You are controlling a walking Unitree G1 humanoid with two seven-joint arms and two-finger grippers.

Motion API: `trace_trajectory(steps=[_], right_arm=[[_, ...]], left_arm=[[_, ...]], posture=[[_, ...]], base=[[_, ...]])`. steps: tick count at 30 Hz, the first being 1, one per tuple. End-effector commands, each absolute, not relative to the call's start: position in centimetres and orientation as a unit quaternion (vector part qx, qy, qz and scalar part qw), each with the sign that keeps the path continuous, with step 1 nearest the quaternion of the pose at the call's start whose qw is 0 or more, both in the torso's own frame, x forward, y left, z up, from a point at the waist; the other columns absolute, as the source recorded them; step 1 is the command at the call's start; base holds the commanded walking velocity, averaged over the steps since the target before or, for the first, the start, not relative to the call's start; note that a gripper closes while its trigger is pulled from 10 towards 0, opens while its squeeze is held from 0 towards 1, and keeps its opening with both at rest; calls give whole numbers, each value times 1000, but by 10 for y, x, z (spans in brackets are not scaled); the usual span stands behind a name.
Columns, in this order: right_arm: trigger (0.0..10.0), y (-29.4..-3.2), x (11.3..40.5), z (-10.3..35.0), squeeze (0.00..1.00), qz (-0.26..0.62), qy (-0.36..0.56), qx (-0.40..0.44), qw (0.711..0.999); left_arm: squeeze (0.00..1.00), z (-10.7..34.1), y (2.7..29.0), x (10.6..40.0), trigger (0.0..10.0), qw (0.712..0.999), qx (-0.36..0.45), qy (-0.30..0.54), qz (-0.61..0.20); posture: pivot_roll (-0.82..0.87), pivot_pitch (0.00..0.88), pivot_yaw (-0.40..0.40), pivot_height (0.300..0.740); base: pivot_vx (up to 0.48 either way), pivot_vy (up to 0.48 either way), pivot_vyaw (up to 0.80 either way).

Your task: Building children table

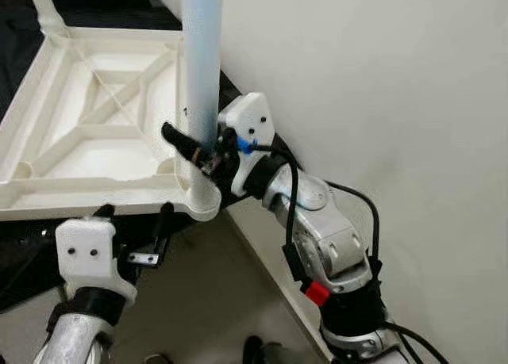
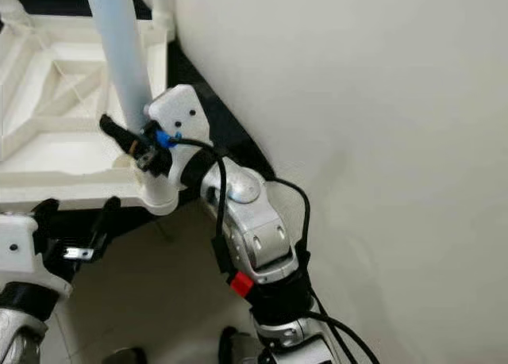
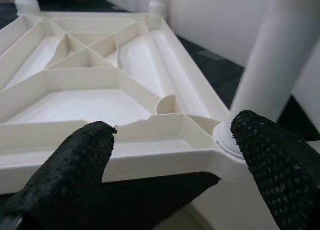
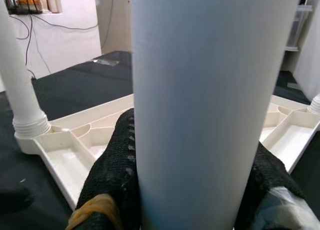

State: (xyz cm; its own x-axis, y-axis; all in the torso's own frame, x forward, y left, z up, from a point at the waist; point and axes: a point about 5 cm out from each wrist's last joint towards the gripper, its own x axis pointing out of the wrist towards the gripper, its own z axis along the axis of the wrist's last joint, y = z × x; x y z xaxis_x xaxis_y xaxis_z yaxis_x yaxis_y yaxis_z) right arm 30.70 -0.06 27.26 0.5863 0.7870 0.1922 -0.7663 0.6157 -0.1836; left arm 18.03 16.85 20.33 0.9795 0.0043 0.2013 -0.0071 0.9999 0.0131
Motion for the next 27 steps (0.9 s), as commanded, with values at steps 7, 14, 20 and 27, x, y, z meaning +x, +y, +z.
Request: trace_trajectory(steps=[7, 14, 20, 27], right_arm=[[10000, 22, 315, 247, 0, 422, -40, -26, 905], [10000, 6, 334, 266, 1000, 464, -58, -23, 884], [10000, -13, 337, 283, 1000, 572, -92, -13, 815], [10000, -32, 328, 289, 0, 684, -90, -44, 722]], left_arm=[[0, 197, 172, 181, 10000, 997, 12, -82, 8], [0, 197, 170, 182, 10000, 997, 12, -77, 1], [0, 192, 165, 180, 10000, 998, 3, -62, -17], [0, 171, 147, 173, 10000, 997, 11, 2, -82]], posture=[[96, 297, -145, 740], [98, 306, -145, 740], [100, 311, -150, 740], [107, 306, -155, 740]], base=[[0, 0, 0], [0, 0, 0], [0, 0, 0], [0, 0, 0]])
